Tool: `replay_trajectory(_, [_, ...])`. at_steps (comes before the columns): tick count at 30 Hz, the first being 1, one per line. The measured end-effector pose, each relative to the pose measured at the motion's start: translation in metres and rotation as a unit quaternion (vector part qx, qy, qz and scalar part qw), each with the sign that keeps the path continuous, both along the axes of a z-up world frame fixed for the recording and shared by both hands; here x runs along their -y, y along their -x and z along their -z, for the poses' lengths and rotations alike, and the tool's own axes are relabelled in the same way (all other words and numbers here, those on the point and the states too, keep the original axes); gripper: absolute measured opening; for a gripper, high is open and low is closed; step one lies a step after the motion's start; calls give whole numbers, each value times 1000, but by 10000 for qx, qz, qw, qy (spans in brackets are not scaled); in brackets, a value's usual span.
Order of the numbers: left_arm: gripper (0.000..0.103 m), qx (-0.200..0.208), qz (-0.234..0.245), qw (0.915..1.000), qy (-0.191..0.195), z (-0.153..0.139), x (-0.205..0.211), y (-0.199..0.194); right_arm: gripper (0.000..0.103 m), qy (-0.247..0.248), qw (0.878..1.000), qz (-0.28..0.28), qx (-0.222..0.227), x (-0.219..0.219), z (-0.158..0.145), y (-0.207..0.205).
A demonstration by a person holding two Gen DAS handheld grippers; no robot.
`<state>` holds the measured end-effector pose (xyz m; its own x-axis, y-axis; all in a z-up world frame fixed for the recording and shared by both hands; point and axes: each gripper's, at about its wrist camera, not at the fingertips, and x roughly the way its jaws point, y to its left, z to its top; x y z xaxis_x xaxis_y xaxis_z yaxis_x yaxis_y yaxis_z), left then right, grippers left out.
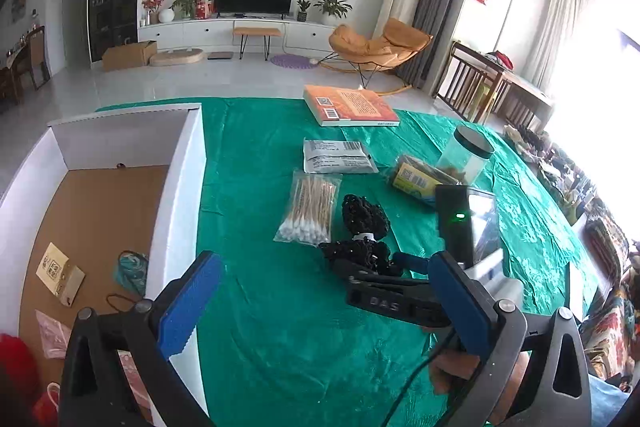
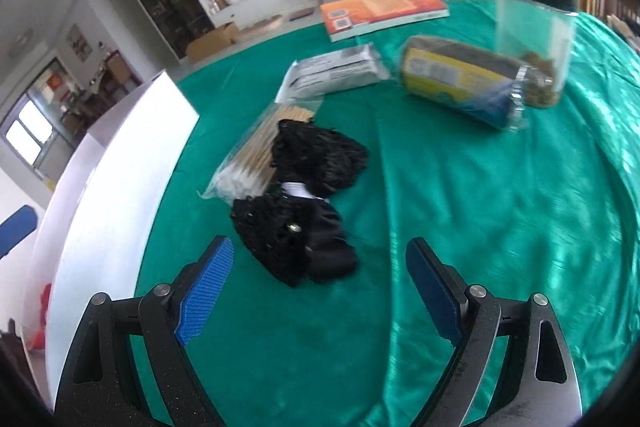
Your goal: Organize soft objects
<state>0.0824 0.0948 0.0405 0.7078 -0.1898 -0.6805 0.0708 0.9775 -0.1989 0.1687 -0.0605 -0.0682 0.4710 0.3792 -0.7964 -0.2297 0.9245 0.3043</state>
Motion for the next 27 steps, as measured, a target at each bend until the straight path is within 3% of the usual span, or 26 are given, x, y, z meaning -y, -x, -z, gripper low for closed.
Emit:
replay_trajectory(2, [102, -85, 20, 9999, -54, 3, -4, 2, 88, 276, 9990, -299, -193, -22, 16, -12])
replay_trajectory(3, [102, -116, 33, 9999, -82, 6, -5, 2, 86, 431, 9986, -308, 18, -25, 15, -9])
replay_trajectory(4, [102, -138, 28, 9999, -96, 10, -5, 3, 66, 582, 9978, -293, 140, -25, 14, -5])
replay_trajectory(5, [102, -174, 19, 9998, -79, 14, -5, 3, 27, 620, 9975, -293, 139, -20, 14, -2])
replay_trajectory(6, [102, -239, 26, 9997, -25, 19, -4, 2, 26, 530, 9982, -261, 102, -10, 14, 1])
replay_trajectory(10, [102, -449, 156, 9987, 196, 35, 9, 0, 26, 739, 9966, 79, 359, 45, -3, 31])
replay_trajectory(15, [102, -554, 418, 9976, -9, 42, 42, -3, 27, 1533, 9830, 881, 485, 121, -10, 57])
replay_trajectory(17, [102, -636, 561, 9963, -105, 46, 57, -4, 28, 1539, 9811, 1091, 421, 142, -3, 58])
replay_trajectory(18, [102, -691, 631, 9955, -174, 48, 64, -4, 32, 1438, 9821, 1147, 401, 149, 2, 58])
replay_trajectory(19, [102, -754, 699, 9944, -253, 50, 71, -4, 42, 1311, 9832, 1209, 397, 155, 6, 59])
replay_trajectory(20, [102, -823, 766, 9930, -349, 53, 76, -3, 67, 1142, 9850, 1231, 406, 158, 11, 61])
replay_trajectory(21, [102, -881, 825, 9916, -456, 56, 81, -3, 79, 1002, 9868, 1211, 396, 159, 14, 63])
replay_trajectory(22, [102, -926, 878, 9902, -562, 60, 86, -2, 83, 987, 9871, 1187, 421, 158, 14, 65])
replay_trajectory(27, [102, -1169, 984, 9848, -824, 75, 96, 0, 84, 1247, 9849, 1090, 499, 150, 17, 64])
